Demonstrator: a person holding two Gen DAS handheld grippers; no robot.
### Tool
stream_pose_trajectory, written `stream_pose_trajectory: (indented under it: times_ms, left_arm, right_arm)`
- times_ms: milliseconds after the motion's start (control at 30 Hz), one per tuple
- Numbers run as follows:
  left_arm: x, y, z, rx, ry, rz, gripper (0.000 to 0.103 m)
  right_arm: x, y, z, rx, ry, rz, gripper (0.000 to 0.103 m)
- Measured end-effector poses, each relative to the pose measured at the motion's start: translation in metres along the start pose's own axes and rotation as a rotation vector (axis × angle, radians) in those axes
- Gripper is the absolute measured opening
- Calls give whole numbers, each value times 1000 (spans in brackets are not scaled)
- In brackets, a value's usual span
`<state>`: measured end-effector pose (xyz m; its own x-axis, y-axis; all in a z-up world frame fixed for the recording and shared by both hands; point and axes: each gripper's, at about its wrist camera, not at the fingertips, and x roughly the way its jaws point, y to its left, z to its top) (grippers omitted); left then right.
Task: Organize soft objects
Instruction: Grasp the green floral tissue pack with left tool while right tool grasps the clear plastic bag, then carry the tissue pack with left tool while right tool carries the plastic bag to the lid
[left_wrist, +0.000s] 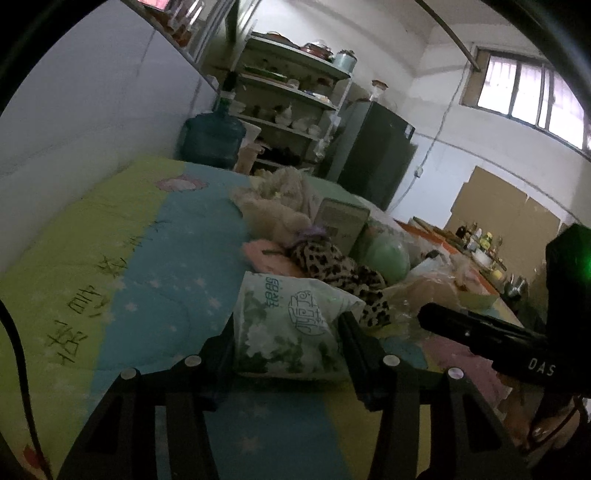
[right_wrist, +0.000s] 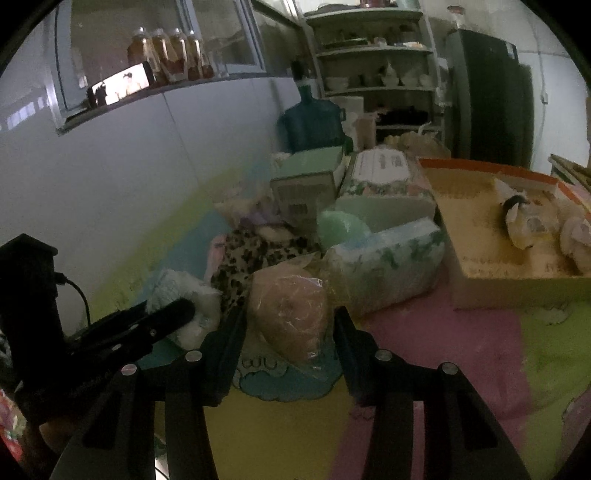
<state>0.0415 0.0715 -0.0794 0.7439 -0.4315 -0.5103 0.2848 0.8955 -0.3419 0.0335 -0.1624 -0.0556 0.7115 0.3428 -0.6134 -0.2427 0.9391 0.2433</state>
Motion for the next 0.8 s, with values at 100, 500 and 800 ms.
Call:
stream_pose_trajectory:
  times_ms: [100, 500, 800]
  left_arm:
    - [-10, -4, 5, 2, -30, 11, 51]
    - [-24, -55, 31, 57, -98, 47, 51]
    - [-2, -95, 44, 93, -92, -26, 51]
  right_arm:
    - [-9, -2, 3, 3, -36, -1, 49]
    - [-43, -21, 16, 30, -141, -21, 49]
    - [-65, -57, 21, 85, -196, -72, 49]
